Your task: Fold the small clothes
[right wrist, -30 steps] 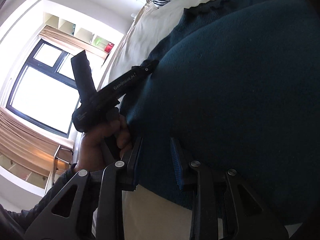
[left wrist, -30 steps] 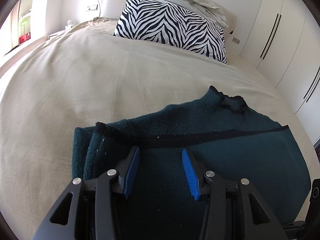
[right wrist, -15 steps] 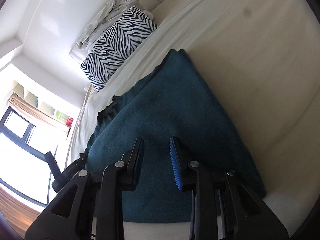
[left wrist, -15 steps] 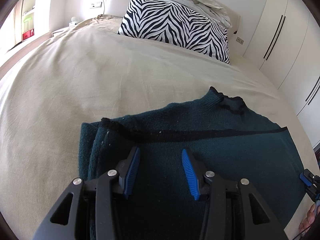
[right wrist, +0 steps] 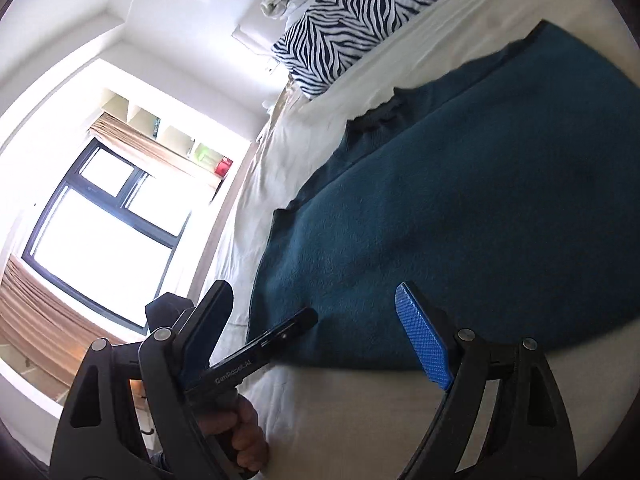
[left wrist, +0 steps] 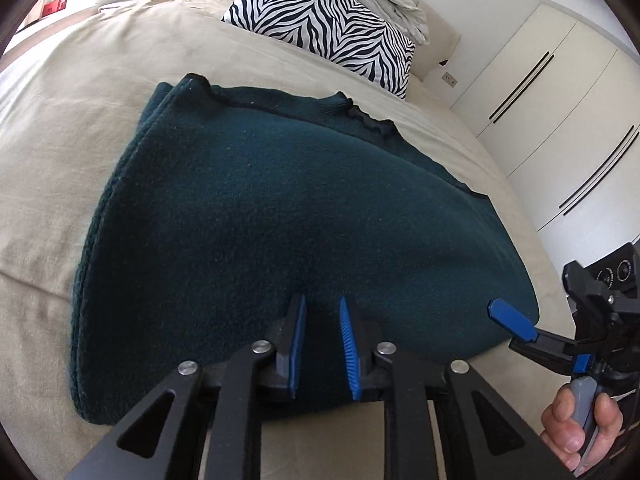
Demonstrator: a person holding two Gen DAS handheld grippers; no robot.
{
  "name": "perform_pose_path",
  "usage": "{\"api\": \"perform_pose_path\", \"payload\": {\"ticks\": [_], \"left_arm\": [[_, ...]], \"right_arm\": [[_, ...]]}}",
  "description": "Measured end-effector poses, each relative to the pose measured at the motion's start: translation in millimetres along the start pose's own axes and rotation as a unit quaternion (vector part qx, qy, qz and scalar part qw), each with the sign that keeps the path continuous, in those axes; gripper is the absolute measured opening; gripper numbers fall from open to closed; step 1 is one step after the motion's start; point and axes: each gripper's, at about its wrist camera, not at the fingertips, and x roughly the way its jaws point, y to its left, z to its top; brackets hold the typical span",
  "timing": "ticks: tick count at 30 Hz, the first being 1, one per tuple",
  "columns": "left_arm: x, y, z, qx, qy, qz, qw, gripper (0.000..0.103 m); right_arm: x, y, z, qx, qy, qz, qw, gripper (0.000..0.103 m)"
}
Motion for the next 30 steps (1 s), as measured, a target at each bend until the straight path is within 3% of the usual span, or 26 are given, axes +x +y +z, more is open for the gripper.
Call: {"api": "perform_pose_path", "payload": {"ticks": [2,3,6,8,11,12,14,15,16,22,27,30], "left_arm": [[-6.7,11.6,-3.8,-0.009,0.001,-0.009,0.9999,0.021],[-10.8,17.8,-5.7,-0.014,0.001,-0.013,0.9998,0.021],[-28.5,42.4,-13.2,-0.043,-0.008,-0.024,0.9987,0.021],[-41.5,60.0,-16.5,-0.070,-0.014,-0.033,0.9969,0.021],[-68.5,77.8,-16.8,-0.092,-0.037,-0.011,0.9950,0.028],[-78.1,83.9,-16.3,-0.103,-0.046,-0.016,0.9935,0.031],[-94.4,91.9,-11.7,-0.115,-0.068,-0.007,0.9910,0.048],[-97.7,95.4,-8.2,-0.121,-0.074,-0.004,0.9899,0.062],[-97.2,99.8,-3.6,-0.130,-0.074,-0.011,0.9887,0.067],[-50.2,107.7,15.1,-0.163,-0.003,-0.073,0.9839,0.067],[-36.3,114.5,24.9,-0.200,0.005,-0.092,0.9755,0.067],[-31.5,110.2,31.0,-0.198,0.016,-0.096,0.9755,0.066]], "right_arm": [[11.4,-25.6,-5.0,0.040,0.011,-0.007,0.999,0.079],[10.3,-37.8,-5.6,0.062,0.005,0.008,0.998,0.069],[-12.3,-65.6,-4.5,0.104,-0.020,0.038,0.994,0.052],[-36.6,-80.2,-0.6,0.116,-0.048,0.032,0.992,0.051],[-81.0,-95.8,5.5,0.124,-0.095,-0.005,0.988,0.052],[-96.5,-98.0,6.6,0.124,-0.112,-0.023,0.986,0.053],[-125.2,-97.2,6.3,0.117,-0.139,-0.049,0.982,0.056],[-135.2,-95.2,4.8,0.112,-0.147,-0.051,0.982,0.056],[-141.1,-91.9,2.5,0.106,-0.148,-0.049,0.982,0.056],[-126.4,-52.7,-7.4,0.049,-0.102,-0.026,0.993,0.056],[-81.4,-14.1,1.2,0.010,-0.054,0.003,0.998,0.056],[-58.5,7.0,9.9,-0.012,-0.029,0.016,0.999,0.056]]}}
